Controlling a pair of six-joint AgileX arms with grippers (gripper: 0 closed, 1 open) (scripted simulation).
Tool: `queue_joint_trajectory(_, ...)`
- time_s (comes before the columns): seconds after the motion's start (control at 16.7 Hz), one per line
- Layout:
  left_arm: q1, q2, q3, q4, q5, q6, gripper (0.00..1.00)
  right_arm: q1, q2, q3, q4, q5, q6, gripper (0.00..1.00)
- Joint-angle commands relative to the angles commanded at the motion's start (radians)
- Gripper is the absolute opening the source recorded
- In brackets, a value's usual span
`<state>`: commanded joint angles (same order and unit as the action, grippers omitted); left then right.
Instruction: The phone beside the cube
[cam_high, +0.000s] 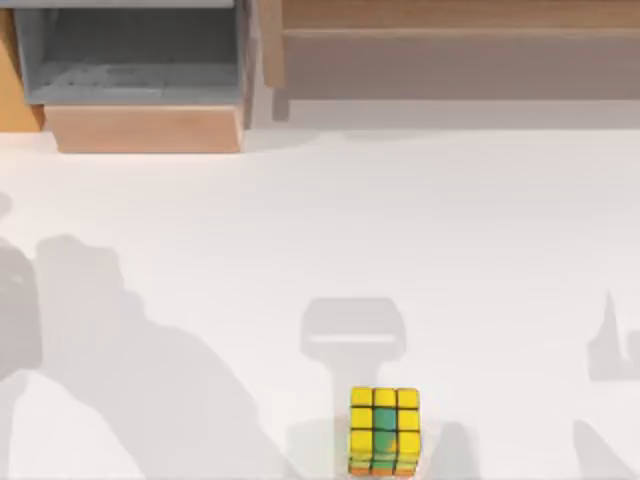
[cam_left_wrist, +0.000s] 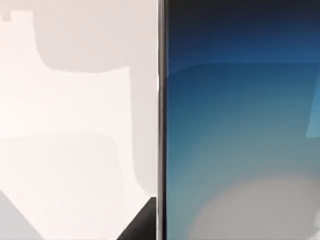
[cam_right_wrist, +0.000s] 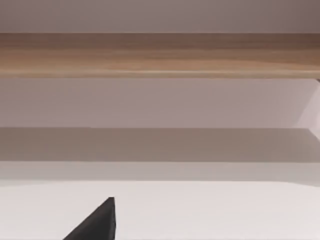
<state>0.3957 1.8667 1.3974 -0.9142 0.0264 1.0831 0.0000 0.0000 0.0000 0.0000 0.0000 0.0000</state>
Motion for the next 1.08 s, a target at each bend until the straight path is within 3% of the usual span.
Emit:
queue_joint_trajectory(0.48,-0.308,-0.211,-0.006,-0.055,0.025,-0.346,0.0,0.0,0.0,0.0,0.0,0.0,0.0,1.0)
queue_joint_trajectory(1.08,-0.787,-0.322,-0.152,-0.109,0.02,-1.094,0.0,0.0,0.0,0.0,0.0,0.0,0.0,1.0)
